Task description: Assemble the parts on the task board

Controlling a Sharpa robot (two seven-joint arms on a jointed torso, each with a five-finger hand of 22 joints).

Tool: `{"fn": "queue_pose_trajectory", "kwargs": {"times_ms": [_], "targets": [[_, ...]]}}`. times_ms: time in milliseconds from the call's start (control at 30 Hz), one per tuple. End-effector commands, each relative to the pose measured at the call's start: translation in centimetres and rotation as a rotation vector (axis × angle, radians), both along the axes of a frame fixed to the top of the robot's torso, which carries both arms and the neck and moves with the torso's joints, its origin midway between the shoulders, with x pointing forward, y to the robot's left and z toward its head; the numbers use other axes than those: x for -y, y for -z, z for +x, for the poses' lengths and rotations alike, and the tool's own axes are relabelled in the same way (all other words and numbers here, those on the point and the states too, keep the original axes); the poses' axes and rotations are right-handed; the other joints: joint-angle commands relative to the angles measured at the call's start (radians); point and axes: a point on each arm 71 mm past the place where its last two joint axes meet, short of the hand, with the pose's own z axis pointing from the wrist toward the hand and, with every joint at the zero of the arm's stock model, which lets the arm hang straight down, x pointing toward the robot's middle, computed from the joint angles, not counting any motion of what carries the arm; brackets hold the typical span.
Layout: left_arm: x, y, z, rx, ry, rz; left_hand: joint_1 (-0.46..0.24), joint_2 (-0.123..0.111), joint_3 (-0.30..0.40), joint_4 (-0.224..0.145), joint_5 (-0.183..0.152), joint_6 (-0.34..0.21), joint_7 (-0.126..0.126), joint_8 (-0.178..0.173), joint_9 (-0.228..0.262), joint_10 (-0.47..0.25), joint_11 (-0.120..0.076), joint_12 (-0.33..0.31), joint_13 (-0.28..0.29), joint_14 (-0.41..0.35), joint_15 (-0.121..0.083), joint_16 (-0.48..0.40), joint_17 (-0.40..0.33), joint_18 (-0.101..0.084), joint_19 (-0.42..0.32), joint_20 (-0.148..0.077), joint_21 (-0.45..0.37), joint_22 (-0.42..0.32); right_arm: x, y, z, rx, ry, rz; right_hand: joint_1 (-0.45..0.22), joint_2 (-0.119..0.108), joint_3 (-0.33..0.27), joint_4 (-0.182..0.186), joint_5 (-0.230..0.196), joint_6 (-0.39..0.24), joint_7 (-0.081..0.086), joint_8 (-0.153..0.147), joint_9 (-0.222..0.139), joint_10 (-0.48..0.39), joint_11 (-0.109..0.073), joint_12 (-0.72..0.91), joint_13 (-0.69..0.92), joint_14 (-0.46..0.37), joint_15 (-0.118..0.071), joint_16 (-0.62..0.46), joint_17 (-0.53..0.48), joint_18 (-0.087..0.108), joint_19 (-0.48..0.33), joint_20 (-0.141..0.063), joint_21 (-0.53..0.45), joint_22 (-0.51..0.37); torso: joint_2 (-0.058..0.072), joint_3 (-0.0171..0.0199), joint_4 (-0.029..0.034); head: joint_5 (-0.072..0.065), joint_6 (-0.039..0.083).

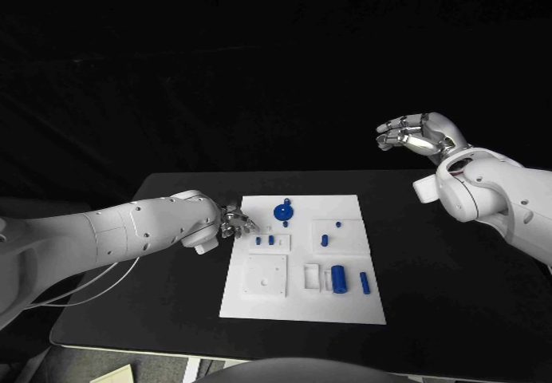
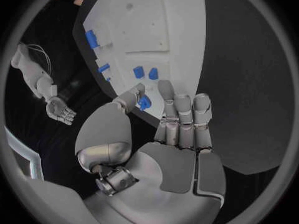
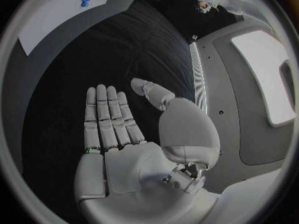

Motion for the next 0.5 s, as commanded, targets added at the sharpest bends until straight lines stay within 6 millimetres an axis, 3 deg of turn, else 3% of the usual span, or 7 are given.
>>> {"fn": "queue_pose_trajectory", "kwargs": {"times_ms": [33,200,267,333,400,500], "targets": [[0.6,-0.8,0.5,0.04,-0.042,-0.214,0.003,0.0,-0.005,0.006,-0.009,0.011,0.001,0.02,-0.001,-0.034,0.001,-0.016,-0.007,-0.027,0.002,-0.016,-0.007,0.007,-0.026,-0.118,-0.014,-0.003,-0.1,0.0,0.0,0.002,-0.011,0.0,0.006,0.003,-0.006,0.002,0.005,-0.007,0.002,-0.003,-0.001,0.003,-0.003,-0.007,-0.001,-0.006,0.005,-0.004,-0.001,0.014,-0.002,0.004,-0.006,0.001,0.0,0.0006,-0.001,0.001,0.001],[0.9,-2.5,1.8,0.207,-0.058,-0.296,0.045,0.029,-0.009,-0.028,-0.006,-0.002,0.027,0.047,-0.024,-0.146,0.032,-0.101,-0.05,-0.125,0.042,-0.105,-0.056,-0.025,-0.116,-0.085,-0.085,-0.027,-0.1,0.0,0.0,0.003,-0.011,0.0,0.006,0.003,-0.006,0.002,0.005,-0.007,0.002,-0.003,-0.001,0.003,-0.003,-0.007,-0.002,-0.006,0.005,-0.004,-0.001,0.014,-0.002,0.004,-0.006,0.002,0.0,0.0006,-0.0004,-0.001,0.003],[1.4,-3.0,2.2,0.278,-0.021,-0.284,0.126,0.064,0.002,-0.095,0.006,-0.007,0.037,0.064,-0.036,-0.179,0.05,-0.163,-0.089,-0.152,0.066,-0.152,-0.084,-0.038,-0.143,-0.062,-0.116,-0.039,-0.1,0.0,0.0,0.002,-0.012,0.001,0.006,0.003,-0.006,0.002,0.005,-0.007,0.002,-0.003,-0.001,0.003,-0.003,-0.007,-0.002,-0.006,0.005,-0.004,-0.001,0.014,-0.002,0.004,-0.006,0.002,0.0,0.0006,-0.0009,-0.002,0.005],[2.3,-3.3,2.5,0.345,0.055,-0.246,0.204,0.081,0.013,-0.151,0.03,-0.007,0.041,0.079,-0.05,-0.19,0.064,-0.222,-0.126,-0.152,0.078,-0.173,-0.098,-0.037,-0.145,-0.049,-0.126,-0.042,-0.1,0.0,0.0,0.002,-0.012,0.001,0.006,0.003,-0.006,0.002,0.005,-0.007,0.002,-0.003,-0.001,0.003,-0.003,-0.007,-0.002,-0.006,0.005,-0.004,-0.001,0.014,-0.002,0.004,-0.006,0.002,0.0,0.0001,-0.0007,-0.003,0.007],[3.2,-3.6,2.6,0.397,0.128,-0.216,0.257,0.085,0.022,-0.184,0.031,0.004,0.037,0.078,-0.066,-0.197,0.078,-0.273,-0.157,-0.155,0.087,-0.185,-0.106,-0.037,-0.148,-0.041,-0.132,-0.043,-0.2,0.0,0.0,0.002,-0.013,0.001,0.006,0.003,-0.006,0.002,0.005,-0.007,0.002,-0.003,-0.001,0.003,-0.003,-0.007,-0.002,-0.006,0.005,-0.004,-0.001,0.014,-0.002,0.004,-0.007,0.002,0.001,-0.0003,-0.0007,-0.005,0.007],[4.6,-3.9,2.8,0.46,0.22,-0.174,0.31,0.085,0.024,-0.203,0.022,0.019,0.028,0.065,-0.095,-0.193,0.095,-0.363,-0.214,-0.15,0.1,-0.195,-0.113,-0.035,-0.149,-0.029,-0.136,-0.041,-0.3,0.0,0.0,0.001,-0.013,0.001,0.006,0.004,-0.006,0.002,0.005,-0.007,0.002,-0.003,-0.002,0.003,-0.003,-0.007,-0.002,-0.006,0.005,-0.004,-0.002,0.014,-0.002,0.004,-0.007,0.002,0.001,0.0001,-0.0022,-0.007,0.008]]}}
